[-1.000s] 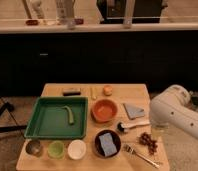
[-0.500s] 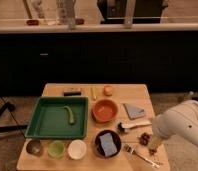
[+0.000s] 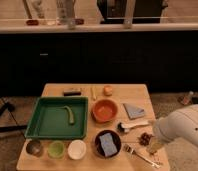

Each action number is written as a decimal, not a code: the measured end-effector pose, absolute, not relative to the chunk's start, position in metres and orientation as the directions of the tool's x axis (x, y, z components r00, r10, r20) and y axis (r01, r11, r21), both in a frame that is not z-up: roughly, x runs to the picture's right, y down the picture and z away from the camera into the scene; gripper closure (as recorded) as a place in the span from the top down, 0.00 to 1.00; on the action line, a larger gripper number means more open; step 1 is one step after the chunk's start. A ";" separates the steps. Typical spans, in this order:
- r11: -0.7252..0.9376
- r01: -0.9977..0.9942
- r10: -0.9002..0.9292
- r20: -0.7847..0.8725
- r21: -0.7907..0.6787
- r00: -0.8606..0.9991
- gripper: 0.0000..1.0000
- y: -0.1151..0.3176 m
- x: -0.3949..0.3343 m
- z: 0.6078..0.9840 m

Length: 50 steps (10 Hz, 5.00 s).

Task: Place fork in paper cup

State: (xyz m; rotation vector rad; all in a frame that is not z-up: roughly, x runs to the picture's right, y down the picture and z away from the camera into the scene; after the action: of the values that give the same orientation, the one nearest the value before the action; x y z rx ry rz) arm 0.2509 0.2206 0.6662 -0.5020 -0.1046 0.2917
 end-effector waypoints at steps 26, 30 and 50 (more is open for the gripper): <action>0.755 -0.244 0.396 0.127 -0.608 0.909 0.80 0.353 0.220 0.715; 0.742 -0.255 0.410 0.119 -0.620 0.905 0.80 0.359 0.227 0.721; 0.722 -0.260 0.428 0.117 -0.642 0.896 0.47 0.356 0.223 0.741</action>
State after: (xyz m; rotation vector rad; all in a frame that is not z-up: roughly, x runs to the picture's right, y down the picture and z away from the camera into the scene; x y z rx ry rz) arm 0.2233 0.3555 0.7413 -0.6637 -0.2666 0.3849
